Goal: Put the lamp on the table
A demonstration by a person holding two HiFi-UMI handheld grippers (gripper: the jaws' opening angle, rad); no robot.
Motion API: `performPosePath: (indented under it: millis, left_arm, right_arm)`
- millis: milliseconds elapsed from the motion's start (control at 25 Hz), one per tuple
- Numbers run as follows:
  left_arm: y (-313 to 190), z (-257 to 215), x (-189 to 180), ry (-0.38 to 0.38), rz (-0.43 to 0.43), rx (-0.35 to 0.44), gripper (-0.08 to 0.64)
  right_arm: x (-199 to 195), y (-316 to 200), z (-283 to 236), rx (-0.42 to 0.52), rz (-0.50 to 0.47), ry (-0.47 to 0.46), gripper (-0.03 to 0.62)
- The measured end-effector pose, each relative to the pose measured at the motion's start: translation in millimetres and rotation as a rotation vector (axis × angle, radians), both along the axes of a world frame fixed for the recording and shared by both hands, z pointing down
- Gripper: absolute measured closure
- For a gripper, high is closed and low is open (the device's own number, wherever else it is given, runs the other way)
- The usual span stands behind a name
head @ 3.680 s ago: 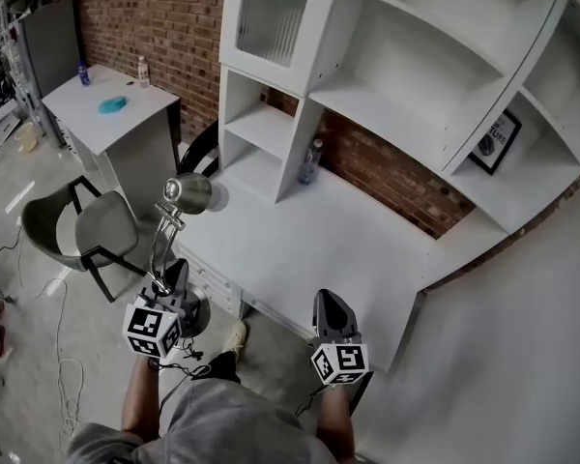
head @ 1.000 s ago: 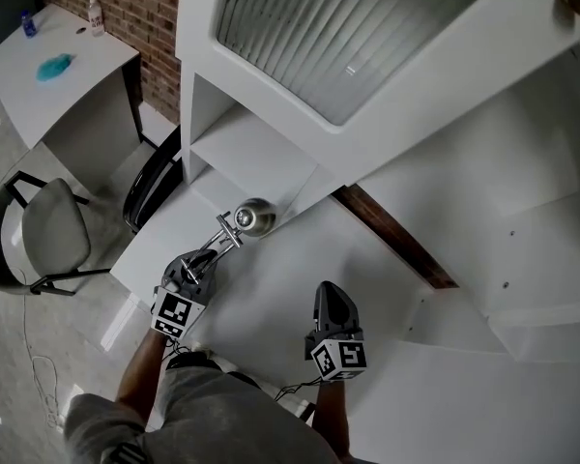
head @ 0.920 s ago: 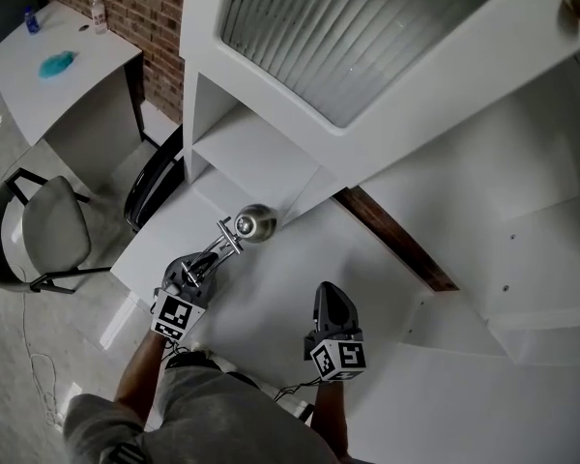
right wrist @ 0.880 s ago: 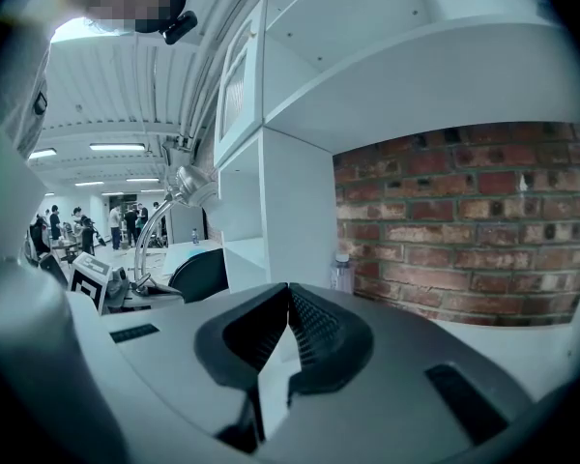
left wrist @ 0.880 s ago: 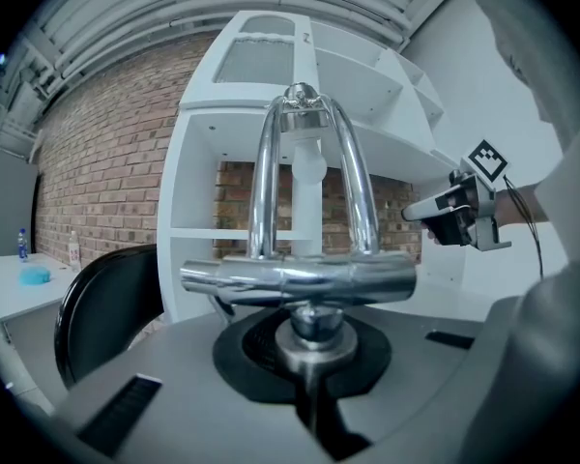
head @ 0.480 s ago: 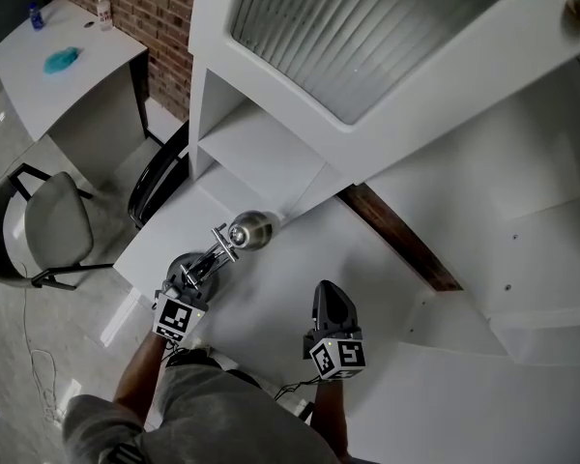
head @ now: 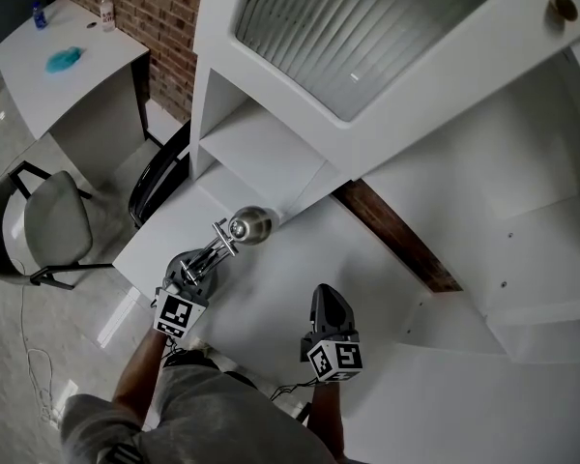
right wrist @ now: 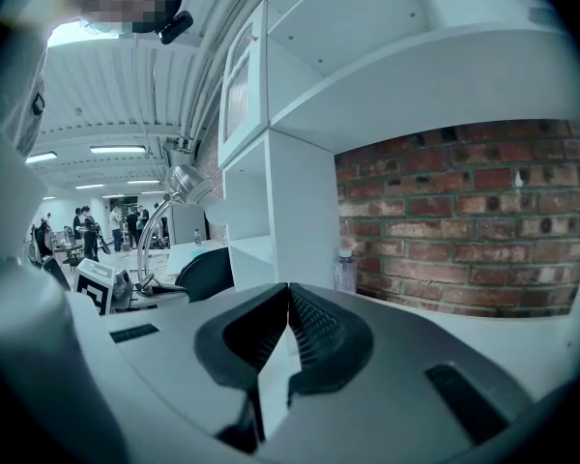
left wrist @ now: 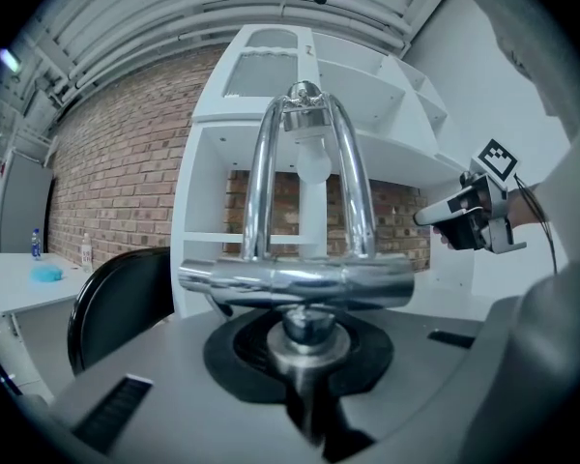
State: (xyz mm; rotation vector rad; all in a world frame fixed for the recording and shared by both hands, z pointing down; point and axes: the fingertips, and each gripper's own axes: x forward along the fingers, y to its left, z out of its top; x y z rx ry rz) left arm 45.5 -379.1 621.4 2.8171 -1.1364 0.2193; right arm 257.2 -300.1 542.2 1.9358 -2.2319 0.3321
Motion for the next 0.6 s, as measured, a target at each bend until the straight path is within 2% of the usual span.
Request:
performPosePath:
  millis: [40, 80, 320, 600]
  left_arm:
    - [1.1, -0.1, 2.3, 0.004, 0.009, -0.002, 0.517]
    - [2.5, -0.3, 4.9, 0.009, 0.017, -0.002, 0.447]
    - [7.2, 0.4, 9.9, 0.010, 0.005, 0.012, 0.258]
    - [12.8, 5.8, -7.0, -0.009, -0.072, 0.001, 0.229]
  right_arm:
    - [-0.6, 0.6, 0.5, 0.000, -0.001, -0.001, 0.570]
    - [-1.3, 1.2, 0.9, -0.001, -0.003, -0.002, 0.571]
    - [-2.3, 5.9, -0.3, 0.002, -0.009, -0.010, 0.571]
    - [-4.6, 14.7, -3.4, 0.010, -0.014, -0.019, 0.569]
